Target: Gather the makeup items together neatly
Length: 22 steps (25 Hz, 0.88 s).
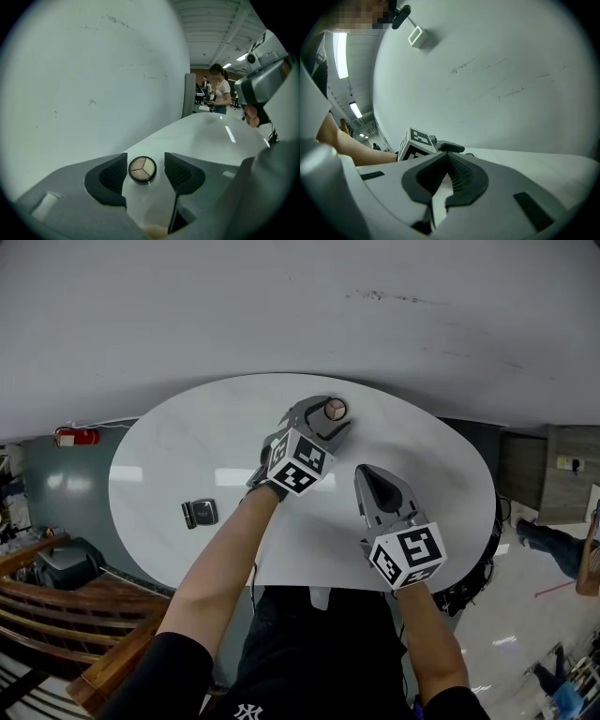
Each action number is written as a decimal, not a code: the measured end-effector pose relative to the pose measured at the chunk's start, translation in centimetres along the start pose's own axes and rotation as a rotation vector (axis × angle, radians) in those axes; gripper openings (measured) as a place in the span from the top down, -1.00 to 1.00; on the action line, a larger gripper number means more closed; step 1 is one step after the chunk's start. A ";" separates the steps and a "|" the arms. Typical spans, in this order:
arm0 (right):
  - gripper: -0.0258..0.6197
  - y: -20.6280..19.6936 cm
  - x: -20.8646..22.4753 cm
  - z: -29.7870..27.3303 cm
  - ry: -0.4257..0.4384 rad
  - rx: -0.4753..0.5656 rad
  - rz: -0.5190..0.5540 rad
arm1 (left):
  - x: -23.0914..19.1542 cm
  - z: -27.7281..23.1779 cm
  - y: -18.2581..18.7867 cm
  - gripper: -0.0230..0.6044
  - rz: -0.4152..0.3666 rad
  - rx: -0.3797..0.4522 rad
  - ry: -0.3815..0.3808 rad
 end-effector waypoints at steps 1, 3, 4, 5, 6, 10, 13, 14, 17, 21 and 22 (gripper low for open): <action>0.88 -0.1 0.3 0.0 -0.002 -0.003 -0.002 | -0.1 -0.3 -0.2 0.18 0.002 -0.009 -0.001; 0.88 -0.2 0.8 0.0 -0.006 -0.006 -0.006 | -0.3 -0.9 -0.5 0.18 0.013 -0.020 -0.001; 0.88 -0.2 0.9 0.0 -0.007 -0.006 -0.008 | -0.4 -1.1 -0.4 0.18 0.018 -0.022 -0.004; 0.88 -0.2 1.1 0.0 -0.008 -0.006 -0.009 | -0.4 -1.3 -0.4 0.18 0.021 -0.025 -0.008; 0.88 -0.2 1.2 0.0 -0.008 -0.006 -0.010 | -0.3 -1.4 -0.4 0.18 0.025 -0.029 -0.014; 0.88 0.1 1.4 -0.1 -0.009 -0.002 -0.017 | -0.2 -1.9 -0.7 0.18 0.063 -0.055 -0.038; 0.88 0.2 1.5 -0.2 -0.010 0.002 -0.021 | -0.5 -2.1 -0.8 0.18 0.081 -0.068 -0.036; 0.88 0.3 1.6 -0.3 -0.010 0.002 -0.022 | -0.6 -2.1 -0.7 0.18 0.084 -0.072 -0.032; 0.88 0.3 1.7 -0.3 -0.011 0.002 -0.028 | -0.8 -2.2 -0.8 0.17 0.083 -0.088 -0.014; 0.88 0.3 1.9 -0.2 -0.015 0.002 -0.032 | -0.4 -2.6 -1.4 0.14 0.094 -0.123 -0.023; 0.88 0.4 1.9 -0.2 -0.015 0.002 -0.032 | -0.4 -2.6 -1.5 0.14 0.101 -0.127 -0.024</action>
Point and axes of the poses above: the fingertips, and each gripper's own axes: z backward along the fingers, x to its right, y out of its top, the point moved 2 cm from there along z, backward along the fingers, and after that the axes turned 8 degrees about x, right-handed, at the moved point
